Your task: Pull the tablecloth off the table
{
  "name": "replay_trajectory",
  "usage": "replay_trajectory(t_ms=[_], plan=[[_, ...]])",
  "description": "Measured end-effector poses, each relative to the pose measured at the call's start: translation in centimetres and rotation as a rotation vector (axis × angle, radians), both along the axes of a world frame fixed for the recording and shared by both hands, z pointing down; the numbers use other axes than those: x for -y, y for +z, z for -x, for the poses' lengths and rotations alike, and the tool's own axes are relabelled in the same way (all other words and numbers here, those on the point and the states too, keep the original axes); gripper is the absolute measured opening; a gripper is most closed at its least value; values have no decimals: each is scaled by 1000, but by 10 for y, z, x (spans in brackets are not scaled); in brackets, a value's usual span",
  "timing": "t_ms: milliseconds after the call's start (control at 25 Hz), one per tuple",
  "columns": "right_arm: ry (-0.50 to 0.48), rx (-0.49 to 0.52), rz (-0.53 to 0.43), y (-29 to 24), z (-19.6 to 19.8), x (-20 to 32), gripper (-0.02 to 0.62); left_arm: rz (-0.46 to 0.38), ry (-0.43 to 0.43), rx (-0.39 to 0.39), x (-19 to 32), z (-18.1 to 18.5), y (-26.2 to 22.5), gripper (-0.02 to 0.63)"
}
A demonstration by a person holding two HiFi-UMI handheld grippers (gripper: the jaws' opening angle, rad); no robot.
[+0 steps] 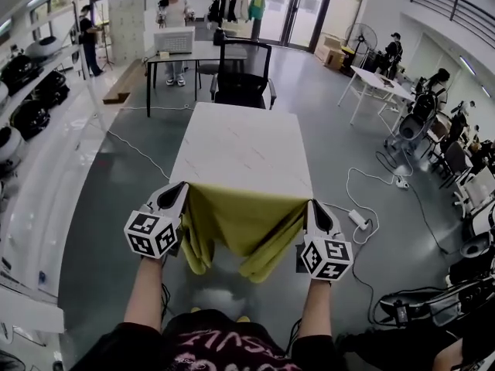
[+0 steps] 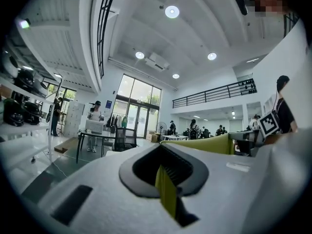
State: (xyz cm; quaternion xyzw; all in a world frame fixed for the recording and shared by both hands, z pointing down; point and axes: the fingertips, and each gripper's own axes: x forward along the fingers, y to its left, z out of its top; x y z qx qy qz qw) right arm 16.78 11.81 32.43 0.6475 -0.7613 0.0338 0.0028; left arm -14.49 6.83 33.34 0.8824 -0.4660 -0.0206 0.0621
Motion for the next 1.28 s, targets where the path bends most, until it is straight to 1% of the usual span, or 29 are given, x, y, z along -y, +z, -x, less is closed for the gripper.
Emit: replay_trajectory(t_ms=[200,680,1000,1280], plan=[[23,-6,11,4,-7,5,20,-2,6,22,5,-7,5,8],[65,-33,7,9,-16,7,20,-3,34,38,12,-17,8,8],[59,-49,7,10,-12,6,17,-9,35,50,9,-15,9,8],[59,-56,-6,4,-11,2,17,-24,27,44,4,-14,1,8]])
